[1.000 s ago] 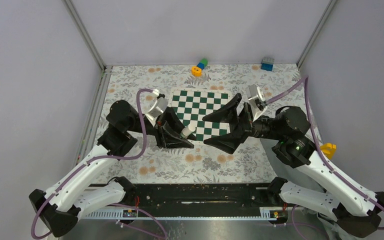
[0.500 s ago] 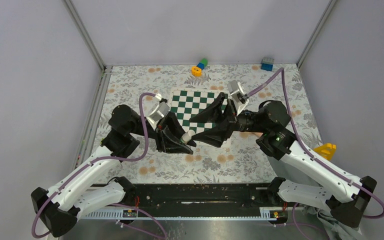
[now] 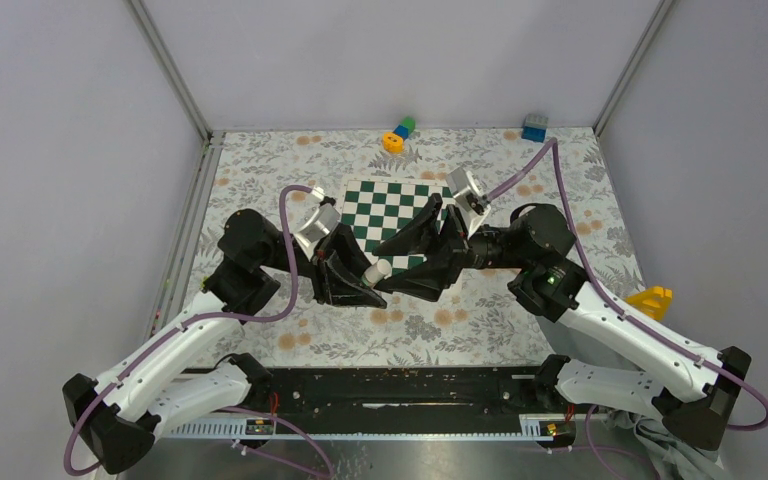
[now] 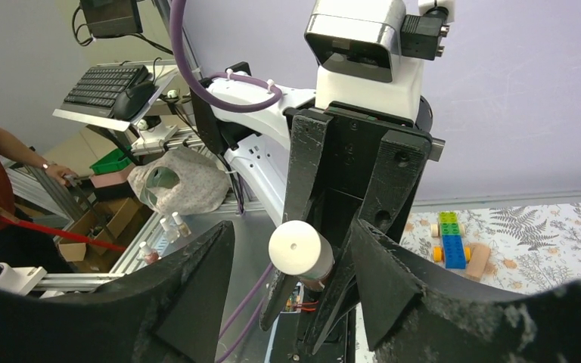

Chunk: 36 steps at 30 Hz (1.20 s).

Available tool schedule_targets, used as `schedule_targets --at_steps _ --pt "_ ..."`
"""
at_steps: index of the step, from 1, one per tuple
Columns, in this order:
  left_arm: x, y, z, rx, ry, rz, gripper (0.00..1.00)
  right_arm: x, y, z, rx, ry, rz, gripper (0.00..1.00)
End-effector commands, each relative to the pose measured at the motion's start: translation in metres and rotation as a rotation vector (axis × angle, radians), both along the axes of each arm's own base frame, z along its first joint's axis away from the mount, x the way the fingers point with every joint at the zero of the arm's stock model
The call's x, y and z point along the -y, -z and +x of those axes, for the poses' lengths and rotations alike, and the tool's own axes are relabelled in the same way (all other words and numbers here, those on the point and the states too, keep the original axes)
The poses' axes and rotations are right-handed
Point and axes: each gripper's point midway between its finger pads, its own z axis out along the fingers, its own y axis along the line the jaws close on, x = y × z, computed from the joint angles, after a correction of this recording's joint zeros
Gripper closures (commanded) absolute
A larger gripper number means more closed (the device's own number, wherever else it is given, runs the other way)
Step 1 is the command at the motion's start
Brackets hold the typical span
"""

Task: Paint the nails
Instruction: Screw the nail polish bottle.

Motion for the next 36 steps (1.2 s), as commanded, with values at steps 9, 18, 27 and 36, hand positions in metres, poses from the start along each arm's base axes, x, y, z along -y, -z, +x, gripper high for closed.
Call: schedule_targets --at_steps 9,18,27,36 --pt "-0.002 -0.009 -0.002 0.063 -0.01 -0.051 1.0 -0.006 0.0 -0.008 0.039 -0.031 -0.007 0.47" --pt "-0.001 -0.008 -0.001 0.058 -0.015 -0.046 1.0 -0.01 0.003 -0.006 0.028 -0.022 -0.042 0.58" --pt "0.0 -0.006 0.001 0.056 -0.021 -0.037 1.0 -0.008 0.01 -0.003 0.043 0.006 -0.087 0.61" --pt "0.001 -0.006 0.004 0.052 -0.038 -0.039 1.0 -0.008 0.013 -0.002 0.051 0.014 -0.108 0.85"
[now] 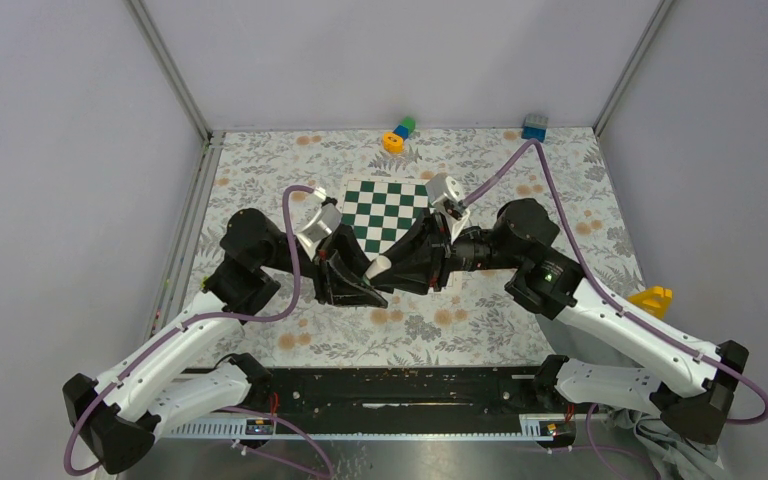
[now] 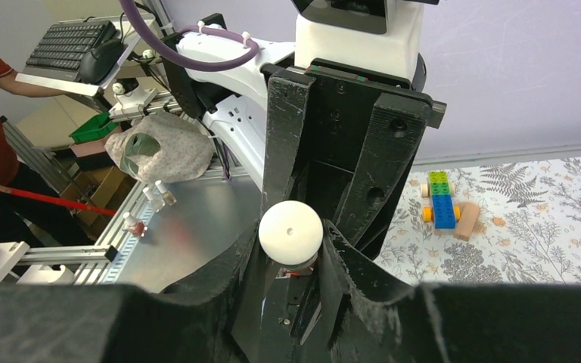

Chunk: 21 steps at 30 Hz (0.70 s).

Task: Paint the nails
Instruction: Screw the nail polish bottle.

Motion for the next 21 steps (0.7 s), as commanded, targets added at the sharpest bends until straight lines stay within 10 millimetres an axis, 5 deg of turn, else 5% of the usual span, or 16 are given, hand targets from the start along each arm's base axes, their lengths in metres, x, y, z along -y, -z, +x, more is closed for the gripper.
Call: schedule_targets --at_steps 1,3,21 --pt "0.0 -0.01 0.003 0.059 -0.036 -0.051 1.0 0.003 -0.012 -0.005 0.042 0.001 0.007 0.9" --pt "0.001 -0.01 0.009 0.064 -0.073 -0.051 1.0 0.002 -0.008 -0.002 0.033 0.012 -0.015 1.0" --pt "-0.017 0.022 0.113 0.121 -0.713 0.097 1.0 -0.037 0.05 0.057 -0.438 0.267 -0.229 1.0"
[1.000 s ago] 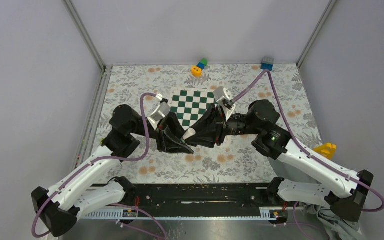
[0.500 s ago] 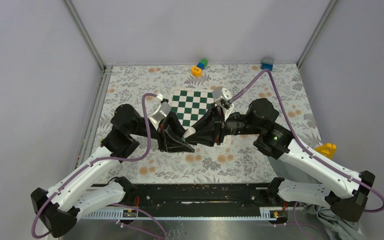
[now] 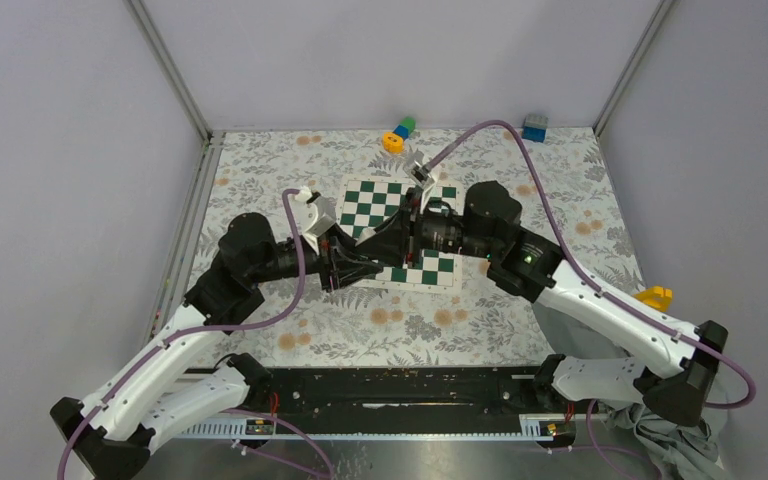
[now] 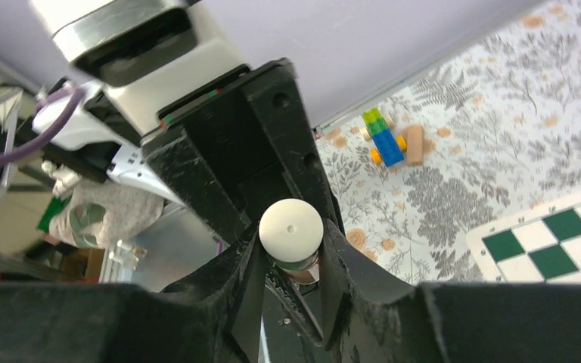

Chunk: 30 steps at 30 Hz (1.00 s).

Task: Paint the nails
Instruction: Screw the nail polish bottle.

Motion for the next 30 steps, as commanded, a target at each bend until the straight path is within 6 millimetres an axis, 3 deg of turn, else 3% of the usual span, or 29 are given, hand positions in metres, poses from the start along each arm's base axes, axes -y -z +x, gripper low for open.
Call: schedule_targets --at_steps 1,12,19,30 --pt "-0.011 -0.011 0.046 0.104 -0.245 0.014 1.0 -0.019 0.025 0.001 -0.243 0.02 -0.07 1.0" --pt "-0.029 0.006 0.078 0.121 -0.448 0.11 1.0 -0.04 0.058 0.008 -0.405 0.099 -0.237 1.0" --pt "-0.032 0.005 0.08 0.131 -0.472 0.112 1.0 -0.037 0.055 0.01 -0.408 0.124 -0.227 0.99" --pt "-0.029 0.005 0.078 0.112 -0.457 0.103 1.0 -0.028 0.041 0.007 -0.352 0.122 -0.176 0.53"
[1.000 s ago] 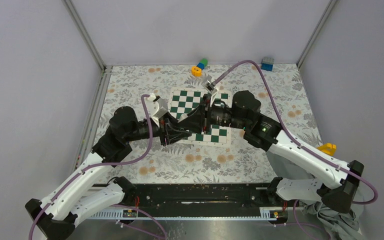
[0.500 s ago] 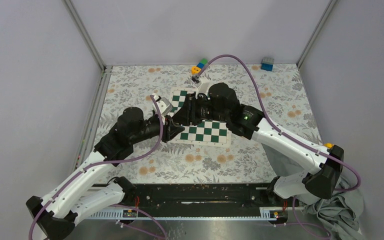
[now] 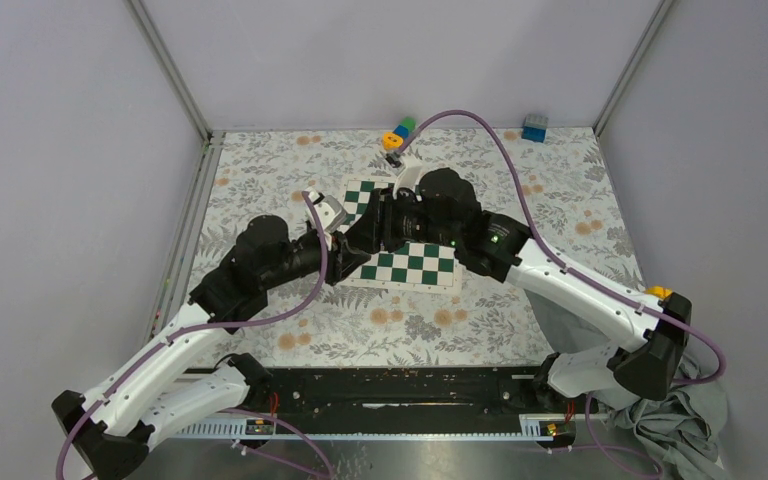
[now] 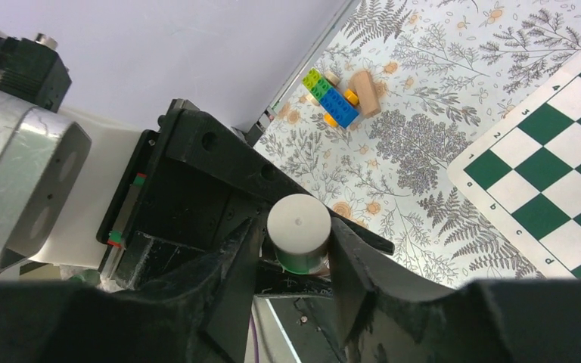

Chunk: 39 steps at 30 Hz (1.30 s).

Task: Paint the nails
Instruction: Screw the nail polish bottle.

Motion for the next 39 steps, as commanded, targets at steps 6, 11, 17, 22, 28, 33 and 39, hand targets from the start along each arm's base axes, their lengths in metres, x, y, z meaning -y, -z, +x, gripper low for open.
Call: schedule_targets --at_steps 6,11,17,22,28,33,39 --pt "0.005 -0.052 0.017 0.135 -0.045 -0.123 1.0 0.005 -0.014 -0.045 -0.007 -0.12 0.032 0.45" --pt "0.008 -0.054 0.012 0.14 -0.013 -0.133 1.0 0.012 -0.015 -0.04 0.02 -0.087 0.015 0.32" --pt "0.015 -0.059 0.0 0.152 0.071 -0.151 1.0 0.026 -0.031 -0.033 0.074 -0.048 0.037 0.24" --pt "0.021 -0.063 -0.013 0.158 0.147 -0.173 1.0 0.047 -0.054 -0.028 0.141 -0.024 0.11 0.22" --pt "0.029 -0.072 -0.042 0.177 0.318 -0.214 1.0 0.066 -0.084 -0.05 0.342 -0.136 0.222 0.22" --pt "0.035 -0.083 -0.079 0.163 0.524 -0.264 1.0 0.076 -0.111 -0.08 0.533 -0.263 0.327 0.19" --pt "0.038 -0.093 -0.114 0.146 0.705 -0.31 1.0 0.072 -0.12 -0.083 0.554 -0.336 0.376 0.21"
